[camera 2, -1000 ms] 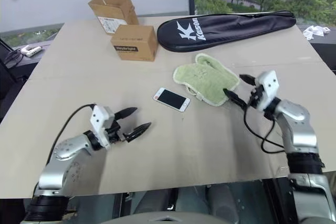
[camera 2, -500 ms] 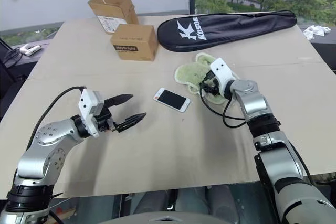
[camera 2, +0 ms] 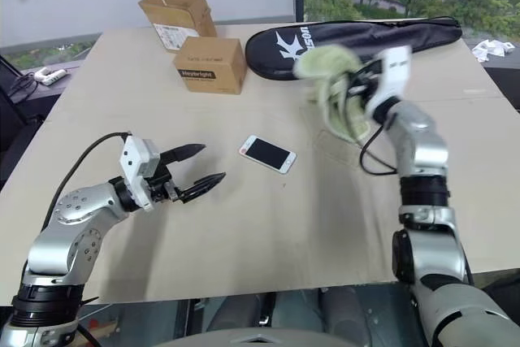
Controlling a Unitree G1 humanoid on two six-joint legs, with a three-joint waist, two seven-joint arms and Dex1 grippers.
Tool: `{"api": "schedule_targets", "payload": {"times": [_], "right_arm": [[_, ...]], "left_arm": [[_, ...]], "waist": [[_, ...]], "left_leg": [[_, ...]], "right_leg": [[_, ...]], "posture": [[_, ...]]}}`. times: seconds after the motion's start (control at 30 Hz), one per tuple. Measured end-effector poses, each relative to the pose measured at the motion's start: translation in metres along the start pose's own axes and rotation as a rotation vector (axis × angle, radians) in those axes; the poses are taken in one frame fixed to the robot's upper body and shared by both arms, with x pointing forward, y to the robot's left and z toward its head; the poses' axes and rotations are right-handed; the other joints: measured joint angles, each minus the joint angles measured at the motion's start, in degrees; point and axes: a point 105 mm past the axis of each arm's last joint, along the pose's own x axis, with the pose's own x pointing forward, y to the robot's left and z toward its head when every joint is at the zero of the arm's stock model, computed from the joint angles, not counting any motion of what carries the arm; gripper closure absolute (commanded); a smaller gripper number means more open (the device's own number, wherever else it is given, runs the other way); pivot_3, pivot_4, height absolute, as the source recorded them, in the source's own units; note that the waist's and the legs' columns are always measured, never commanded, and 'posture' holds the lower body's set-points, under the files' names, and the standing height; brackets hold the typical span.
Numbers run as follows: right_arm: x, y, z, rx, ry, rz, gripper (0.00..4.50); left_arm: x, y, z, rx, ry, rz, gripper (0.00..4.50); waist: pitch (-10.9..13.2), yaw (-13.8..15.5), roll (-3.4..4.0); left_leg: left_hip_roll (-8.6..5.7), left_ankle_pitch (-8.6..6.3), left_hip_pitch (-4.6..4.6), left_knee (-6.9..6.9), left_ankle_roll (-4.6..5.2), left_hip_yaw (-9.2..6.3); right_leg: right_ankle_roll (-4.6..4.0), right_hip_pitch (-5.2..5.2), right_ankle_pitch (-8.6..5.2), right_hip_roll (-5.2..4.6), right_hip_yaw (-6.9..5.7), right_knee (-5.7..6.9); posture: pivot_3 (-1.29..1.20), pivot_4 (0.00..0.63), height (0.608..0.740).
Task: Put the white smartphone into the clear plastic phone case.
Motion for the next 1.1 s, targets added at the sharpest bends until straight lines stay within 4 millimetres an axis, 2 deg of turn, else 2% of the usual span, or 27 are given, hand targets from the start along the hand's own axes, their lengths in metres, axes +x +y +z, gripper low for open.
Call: {"api": "schedule_targets", "payload": {"times": [0.1, 0.2, 0.3, 0.33, 0.4, 0.53, 0.67, 0.77, 0.83, 0.9, 0.97, 1.1], "right_arm": [[-0.015, -0.070, 0.017, -0.074, -0.017, -0.257, 3.33], [-0.033, -0.112, 0.011, -0.104, 0.050, -0.421, 1.96], [-0.038, -0.122, 0.001, -0.095, 0.067, -0.483, 0.43], [-0.038, -0.123, 0.003, -0.099, 0.054, -0.485, 0.09], [-0.037, -0.121, 0.010, -0.108, 0.012, -0.475, 0.09], [-0.032, -0.105, 0.040, -0.185, -0.144, -0.418, 0.09], [-0.032, -0.099, 0.054, -0.241, -0.219, -0.388, 0.09], [-0.024, -0.066, 0.056, -0.268, -0.224, -0.156, 0.09], [-0.025, -0.021, 0.042, -0.317, -0.178, 0.127, 0.09], [-0.038, 0.014, 0.010, -0.313, -0.049, 0.372, 0.09], [-0.053, 0.040, -0.026, -0.262, 0.090, 0.536, 0.09], [-0.070, 0.061, -0.052, -0.234, 0.209, 0.644, 0.09]], "left_arm": [[0.004, -0.001, -0.003, -0.009, -0.002, -0.012, 0.00], [0.007, 0.001, -0.006, -0.011, -0.001, -0.015, 0.00], [0.013, -0.002, -0.002, 0.001, -0.016, -0.037, 0.00], [0.014, -0.002, 0.000, 0.007, -0.022, -0.039, 0.00], [0.014, -0.001, 0.001, 0.013, -0.025, -0.037, 0.00], [0.015, 0.000, 0.003, 0.019, -0.028, -0.032, 0.00], [0.015, 0.001, 0.002, 0.018, -0.028, -0.027, 0.00], [0.014, 0.000, 0.000, 0.012, -0.022, -0.026, 0.00], [0.010, 0.000, -0.005, 0.004, -0.006, -0.023, 0.00], [0.005, 0.000, -0.008, 0.002, 0.013, -0.031, 0.00], [-0.003, 0.001, -0.010, -0.008, 0.021, -0.029, 0.00], [-0.021, -0.001, -0.018, -0.033, 0.060, -0.051, 0.00]], "waist": [[0.01, -0.09, -0.01], [0.01, -0.56, 0.00], [0.03, -1.97, 0.01], [0.03, -2.30, 0.02], [0.03, -2.64, 0.02], [0.03, -2.70, 0.02], [0.03, -2.38, 0.02], [0.03, -2.40, 0.02], [0.03, -2.49, 0.02], [0.02, -2.02, 0.01], [0.06, -1.62, 0.05], [0.07, -1.40, 0.06]], "left_leg": [[0.01, 0.06, -0.02, -0.10, -0.10, 0.05], [0.10, 0.05, 0.02, -0.18, -0.07, 0.19], [0.16, -0.01, 0.12, -0.28, 0.04, 0.40], [0.16, -0.02, 0.20, -0.34, 0.06, 0.53], [0.17, -0.02, 0.21, -0.34, 0.07, 0.55], [0.17, -0.02, 0.20, -0.33, 0.08, 0.53], [0.17, -0.02, 0.20, -0.33, 0.08, 0.53], [0.21, -0.03, 0.21, -0.34, 0.08, 0.54], [0.32, -0.03, 0.20, -0.35, 0.08, 0.49], [0.38, -0.03, 0.17, -0.35, 0.08, 0.38], [0.36, -0.03, 0.13, -0.34, 0.07, 0.38], [0.26, -0.03, 0.14, -0.32, 0.07, 0.37]], "right_leg": [[-0.01, 0.00, 0.00, 0.02, 0.01, -0.12], [-0.01, -0.01, -0.01, 0.08, 0.11, -0.14], [-0.01, -0.03, 0.00, 0.11, 0.37, -0.10], [0.00, -0.04, 0.00, 0.13, 0.52, -0.08], [0.01, -0.04, 0.00, 0.15, 0.56, -0.07], [0.02, -0.06, 0.01, 0.16, 0.55, -0.06], [0.02, -0.06, 0.01, 0.16, 0.55, -0.07], [0.02, -0.07, 0.01, 0.19, 0.59, -0.08], [0.02, -0.07, 0.01, 0.26, 0.53, -0.10], [0.01, -0.06, 0.00, 0.27, 0.40, -0.14], [0.01, -0.09, 0.00, 0.19, 0.39, -0.13], [0.01, -0.08, 0.01, 0.10, 0.38, -0.14]], "posture": [[0.00, 0.150, 0.740], [0.00, 0.150, 0.740], [0.00, 0.150, 0.740], [0.00, 0.150, 0.740], [0.00, 0.150, 0.740], [0.00, 0.150, 0.740], [0.00, 0.150, 0.740], [0.00, 0.150, 0.740], [0.00, 0.150, 0.740], [0.00, 0.150, 0.740], [0.00, 0.150, 0.740], [0.00, 0.150, 0.740]]}}
